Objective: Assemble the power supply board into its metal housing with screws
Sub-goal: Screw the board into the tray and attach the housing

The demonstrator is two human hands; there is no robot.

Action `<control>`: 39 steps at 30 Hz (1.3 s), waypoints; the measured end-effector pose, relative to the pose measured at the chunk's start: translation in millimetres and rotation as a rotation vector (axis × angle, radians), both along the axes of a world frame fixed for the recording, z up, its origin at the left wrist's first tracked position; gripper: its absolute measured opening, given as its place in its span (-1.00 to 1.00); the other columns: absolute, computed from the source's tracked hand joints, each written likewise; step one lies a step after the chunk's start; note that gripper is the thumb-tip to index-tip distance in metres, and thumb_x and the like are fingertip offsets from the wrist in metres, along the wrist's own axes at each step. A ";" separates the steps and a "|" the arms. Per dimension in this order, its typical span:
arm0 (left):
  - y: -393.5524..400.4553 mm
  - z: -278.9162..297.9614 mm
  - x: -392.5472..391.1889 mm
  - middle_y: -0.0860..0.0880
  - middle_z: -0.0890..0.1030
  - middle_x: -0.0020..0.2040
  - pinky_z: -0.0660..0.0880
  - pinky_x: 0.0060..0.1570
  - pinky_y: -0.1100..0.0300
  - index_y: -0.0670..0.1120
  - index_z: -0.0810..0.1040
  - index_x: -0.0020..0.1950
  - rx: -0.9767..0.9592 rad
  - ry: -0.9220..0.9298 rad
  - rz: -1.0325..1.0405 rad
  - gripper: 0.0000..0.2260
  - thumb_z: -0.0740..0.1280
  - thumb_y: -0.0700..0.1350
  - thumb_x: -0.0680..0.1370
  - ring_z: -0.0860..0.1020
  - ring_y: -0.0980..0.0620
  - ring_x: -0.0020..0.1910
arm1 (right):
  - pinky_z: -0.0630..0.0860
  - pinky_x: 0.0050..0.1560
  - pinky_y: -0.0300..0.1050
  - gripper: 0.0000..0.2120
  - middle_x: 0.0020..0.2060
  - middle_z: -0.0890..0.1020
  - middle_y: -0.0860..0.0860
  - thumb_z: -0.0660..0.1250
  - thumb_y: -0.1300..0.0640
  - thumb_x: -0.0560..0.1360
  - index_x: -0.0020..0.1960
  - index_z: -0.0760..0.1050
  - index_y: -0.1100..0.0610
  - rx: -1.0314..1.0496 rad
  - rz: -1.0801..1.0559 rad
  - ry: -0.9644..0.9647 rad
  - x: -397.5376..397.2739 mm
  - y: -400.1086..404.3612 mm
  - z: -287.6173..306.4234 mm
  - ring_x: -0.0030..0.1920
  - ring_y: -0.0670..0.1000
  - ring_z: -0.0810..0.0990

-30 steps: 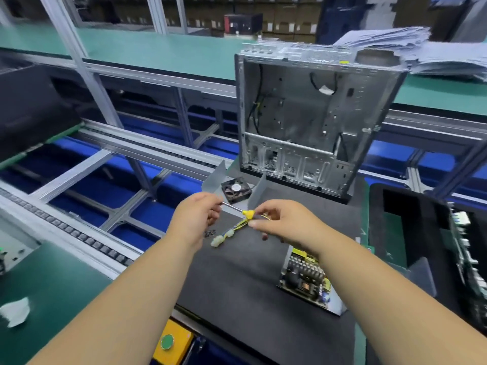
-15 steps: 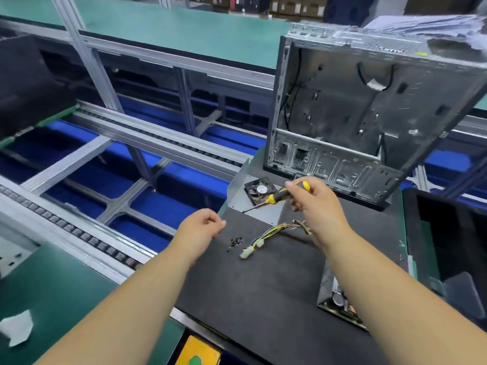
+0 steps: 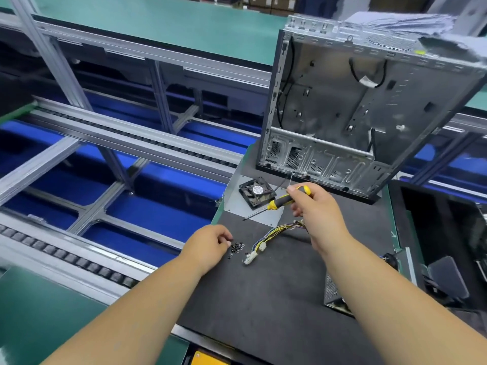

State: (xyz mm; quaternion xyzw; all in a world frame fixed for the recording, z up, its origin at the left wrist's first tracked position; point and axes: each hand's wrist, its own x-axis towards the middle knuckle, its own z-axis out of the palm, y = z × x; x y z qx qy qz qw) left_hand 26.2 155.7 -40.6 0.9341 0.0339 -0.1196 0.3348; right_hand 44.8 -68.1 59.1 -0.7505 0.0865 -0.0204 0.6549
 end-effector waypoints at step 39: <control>-38.5 37.7 27.6 -0.07 0.59 -0.14 0.48 -0.19 0.28 -0.16 0.47 -0.11 -0.919 0.149 0.211 -0.82 0.16 -0.29 0.65 0.52 0.09 -0.23 | 0.47 -0.38 -0.31 -0.88 -0.40 0.51 -0.03 0.34 0.04 0.55 -0.16 0.56 -0.02 -0.052 -0.136 -0.142 -30.7 -18.9 25.5 -0.38 -0.12 0.46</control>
